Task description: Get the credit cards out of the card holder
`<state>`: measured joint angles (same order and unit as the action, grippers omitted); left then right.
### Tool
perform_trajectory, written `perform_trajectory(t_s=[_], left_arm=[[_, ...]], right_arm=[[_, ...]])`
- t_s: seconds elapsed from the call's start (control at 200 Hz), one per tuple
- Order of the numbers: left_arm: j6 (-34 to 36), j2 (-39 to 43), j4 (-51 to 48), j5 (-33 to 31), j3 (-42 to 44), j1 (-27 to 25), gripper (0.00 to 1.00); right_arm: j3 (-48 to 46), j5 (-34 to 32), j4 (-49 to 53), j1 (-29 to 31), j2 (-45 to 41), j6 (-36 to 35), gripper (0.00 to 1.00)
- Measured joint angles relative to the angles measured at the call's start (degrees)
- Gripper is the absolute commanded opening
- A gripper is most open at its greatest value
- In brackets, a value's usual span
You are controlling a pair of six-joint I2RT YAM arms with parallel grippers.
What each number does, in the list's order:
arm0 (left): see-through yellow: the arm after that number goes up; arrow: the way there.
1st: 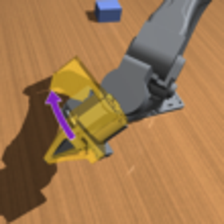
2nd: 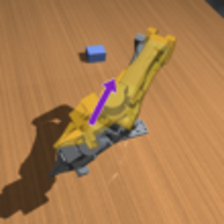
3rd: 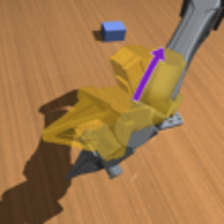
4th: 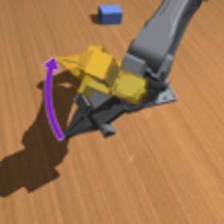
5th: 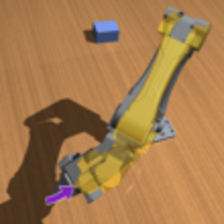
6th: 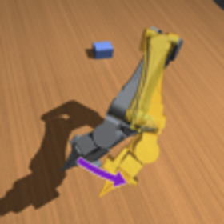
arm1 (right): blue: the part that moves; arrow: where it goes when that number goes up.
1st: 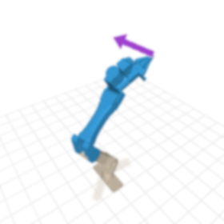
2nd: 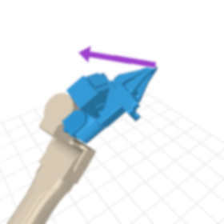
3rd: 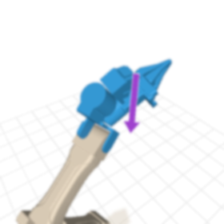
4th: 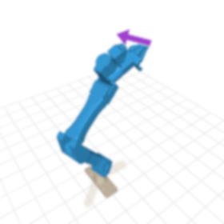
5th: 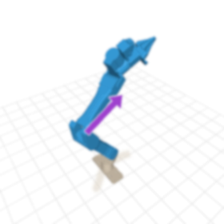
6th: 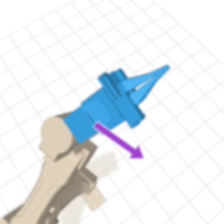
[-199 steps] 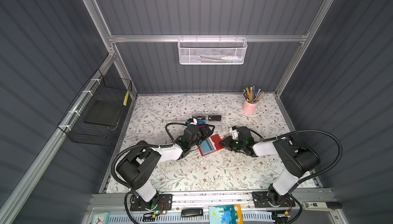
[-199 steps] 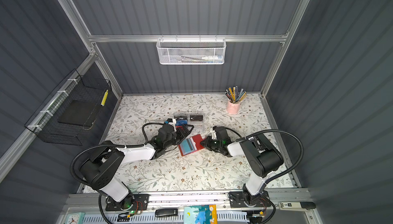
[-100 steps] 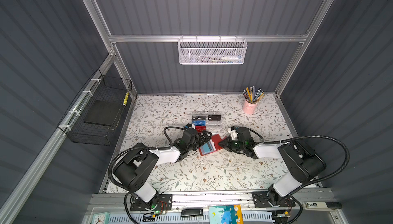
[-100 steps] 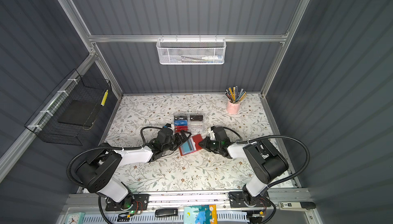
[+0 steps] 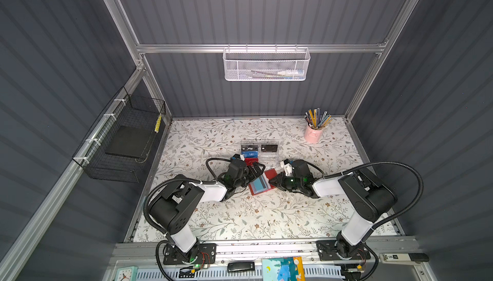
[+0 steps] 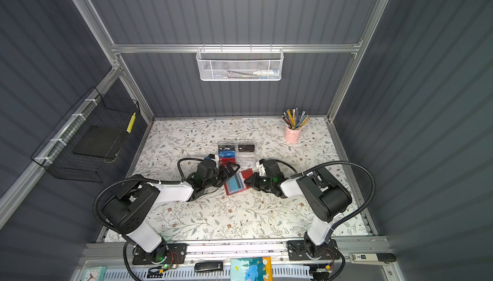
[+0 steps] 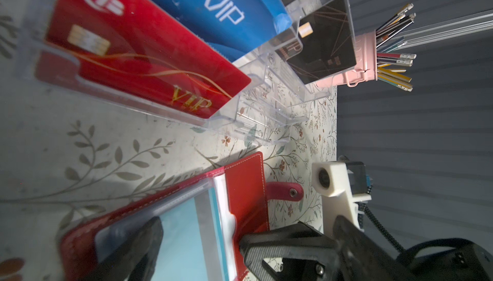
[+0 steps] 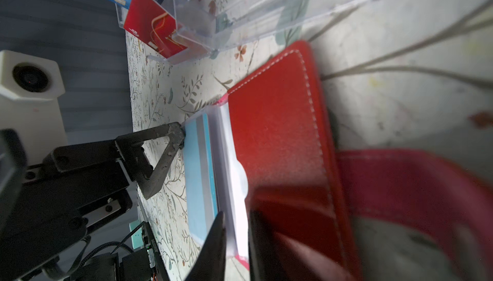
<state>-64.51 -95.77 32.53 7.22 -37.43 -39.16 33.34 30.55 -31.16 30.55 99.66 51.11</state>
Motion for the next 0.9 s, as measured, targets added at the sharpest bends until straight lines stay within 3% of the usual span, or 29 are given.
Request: perform_trajectory(t_s=[0.9], left_arm=[[0.0,0.0,4.5,0.0,2.6,0.0,1.0]], right_arm=[[-1.9,7.2,-17.9,1.2,7.4,5.9,0.27]])
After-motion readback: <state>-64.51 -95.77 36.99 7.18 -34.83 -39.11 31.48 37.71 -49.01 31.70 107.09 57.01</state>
